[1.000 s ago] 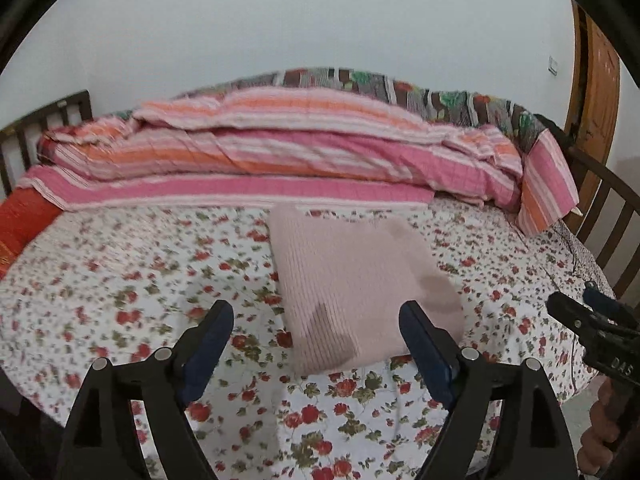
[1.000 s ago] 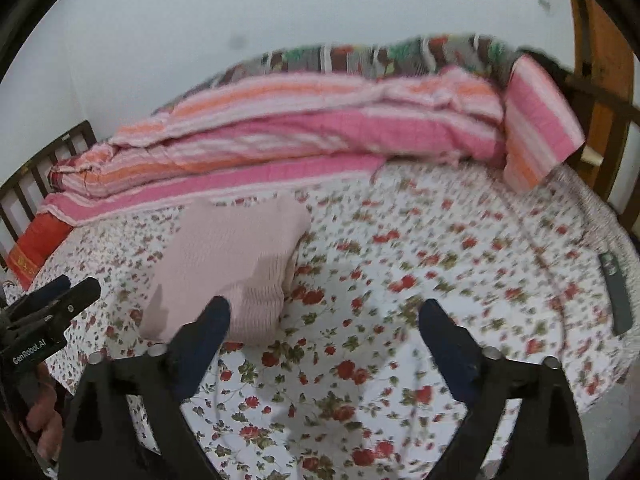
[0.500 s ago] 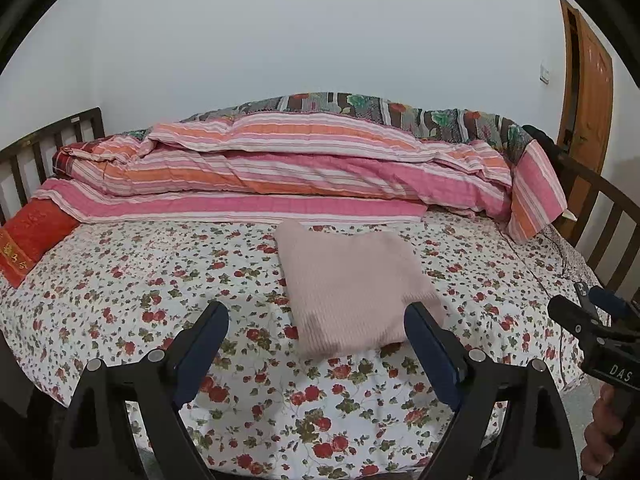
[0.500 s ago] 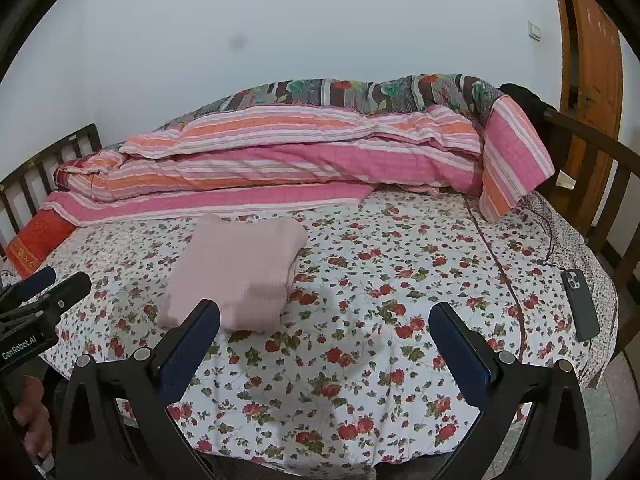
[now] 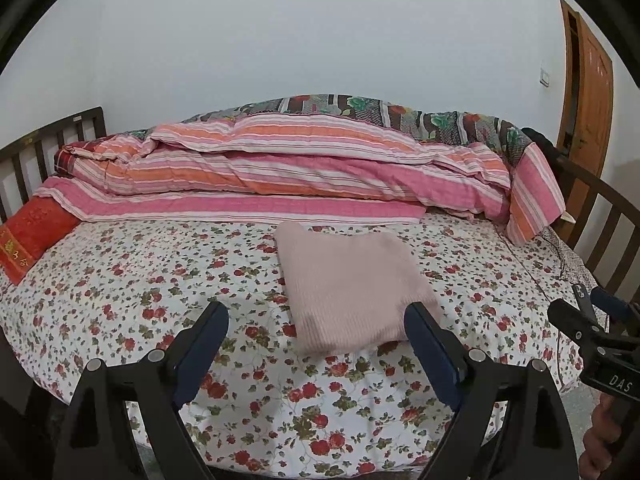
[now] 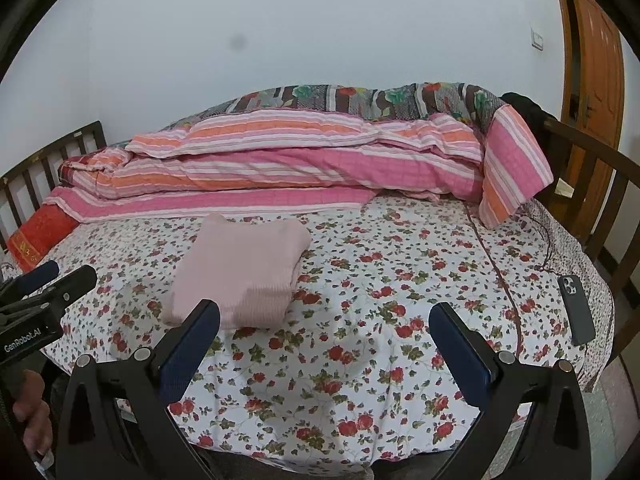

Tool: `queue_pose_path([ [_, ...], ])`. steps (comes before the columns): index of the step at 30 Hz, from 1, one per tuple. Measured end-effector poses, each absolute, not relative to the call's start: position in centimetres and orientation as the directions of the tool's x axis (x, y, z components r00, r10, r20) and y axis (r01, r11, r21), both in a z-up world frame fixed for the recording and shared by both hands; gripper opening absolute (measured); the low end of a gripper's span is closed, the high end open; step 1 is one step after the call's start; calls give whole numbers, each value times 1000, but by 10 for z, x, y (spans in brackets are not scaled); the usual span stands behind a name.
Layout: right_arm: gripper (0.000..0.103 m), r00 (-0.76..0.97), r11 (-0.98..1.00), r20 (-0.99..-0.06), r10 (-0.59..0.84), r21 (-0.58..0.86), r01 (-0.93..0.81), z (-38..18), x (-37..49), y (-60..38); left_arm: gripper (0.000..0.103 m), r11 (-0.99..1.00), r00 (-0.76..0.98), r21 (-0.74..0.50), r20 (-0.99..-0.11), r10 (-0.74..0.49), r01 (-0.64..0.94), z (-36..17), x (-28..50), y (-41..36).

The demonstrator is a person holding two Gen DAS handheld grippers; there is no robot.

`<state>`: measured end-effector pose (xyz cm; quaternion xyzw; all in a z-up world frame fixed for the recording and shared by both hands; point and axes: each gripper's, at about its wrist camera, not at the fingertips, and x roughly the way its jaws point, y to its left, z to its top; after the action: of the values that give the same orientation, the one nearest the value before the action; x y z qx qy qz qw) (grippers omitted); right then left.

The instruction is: Fold small clothes

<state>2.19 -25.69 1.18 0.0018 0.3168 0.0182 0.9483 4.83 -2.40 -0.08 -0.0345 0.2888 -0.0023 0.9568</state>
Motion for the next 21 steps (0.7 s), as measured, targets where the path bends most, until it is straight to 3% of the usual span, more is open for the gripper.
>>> queue_pose_path([
  [21,102,809,999,-586,42,16,-40,18,16,-255,89,998,837,-56,-547,-18,-15,4,44,-26],
])
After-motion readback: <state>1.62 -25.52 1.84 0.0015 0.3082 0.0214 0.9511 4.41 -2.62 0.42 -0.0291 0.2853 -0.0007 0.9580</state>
